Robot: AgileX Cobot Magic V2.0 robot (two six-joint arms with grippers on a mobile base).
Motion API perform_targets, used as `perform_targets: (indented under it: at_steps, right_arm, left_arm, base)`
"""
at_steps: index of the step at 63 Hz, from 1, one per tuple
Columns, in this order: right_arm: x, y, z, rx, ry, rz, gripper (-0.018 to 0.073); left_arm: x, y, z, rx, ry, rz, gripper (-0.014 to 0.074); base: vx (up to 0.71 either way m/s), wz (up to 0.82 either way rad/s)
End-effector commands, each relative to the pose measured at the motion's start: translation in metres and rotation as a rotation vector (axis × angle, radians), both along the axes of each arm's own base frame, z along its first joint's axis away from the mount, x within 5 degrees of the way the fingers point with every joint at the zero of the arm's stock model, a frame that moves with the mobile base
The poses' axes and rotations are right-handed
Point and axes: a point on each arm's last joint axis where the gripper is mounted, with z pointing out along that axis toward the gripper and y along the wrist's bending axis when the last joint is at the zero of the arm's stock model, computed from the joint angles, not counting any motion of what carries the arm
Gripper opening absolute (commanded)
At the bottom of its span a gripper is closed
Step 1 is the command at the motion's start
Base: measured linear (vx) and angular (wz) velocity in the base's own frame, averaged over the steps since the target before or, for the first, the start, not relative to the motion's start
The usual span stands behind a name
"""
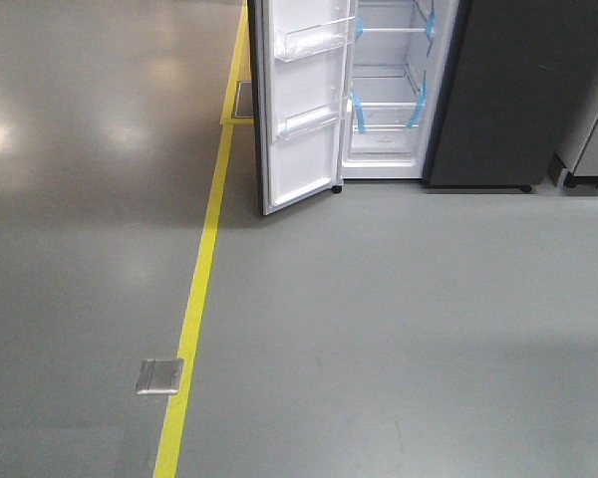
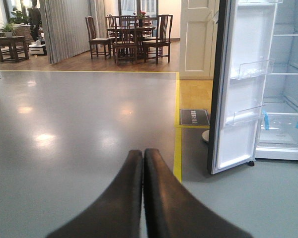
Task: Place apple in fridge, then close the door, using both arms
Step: 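Approach the open refrigerator door and shelves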
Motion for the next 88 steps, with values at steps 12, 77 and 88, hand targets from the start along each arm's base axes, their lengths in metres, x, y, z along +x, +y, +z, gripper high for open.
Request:
perform_targets:
  at_steps: [12,77,88]
  right_arm:
    - [0.0009,0.0,0.0124,0.048,-0.075,-0.014,0.0003]
    - [0.0008,0.0001,0.0122,0.048,-0.072,-0.013,0.0003]
    - [0.0008,0.0001,0.0122,0.047,-0.072,-0.013,0.0003]
  left_arm:
    - [0.0004,-0.0016,-0.0023,0.001,-0.059,-0.017,-0.0008]
    - [0.0004,-0.0016,-0.0023,0.001,-0.059,-0.017,-0.0008]
    - [0.0004,-0.0016,-0.0023,0.001,-0.059,-0.017,-0.0008]
  base:
    - [0.24,0.02]
    - [0.25,0.0]
    - [0.22,0.02]
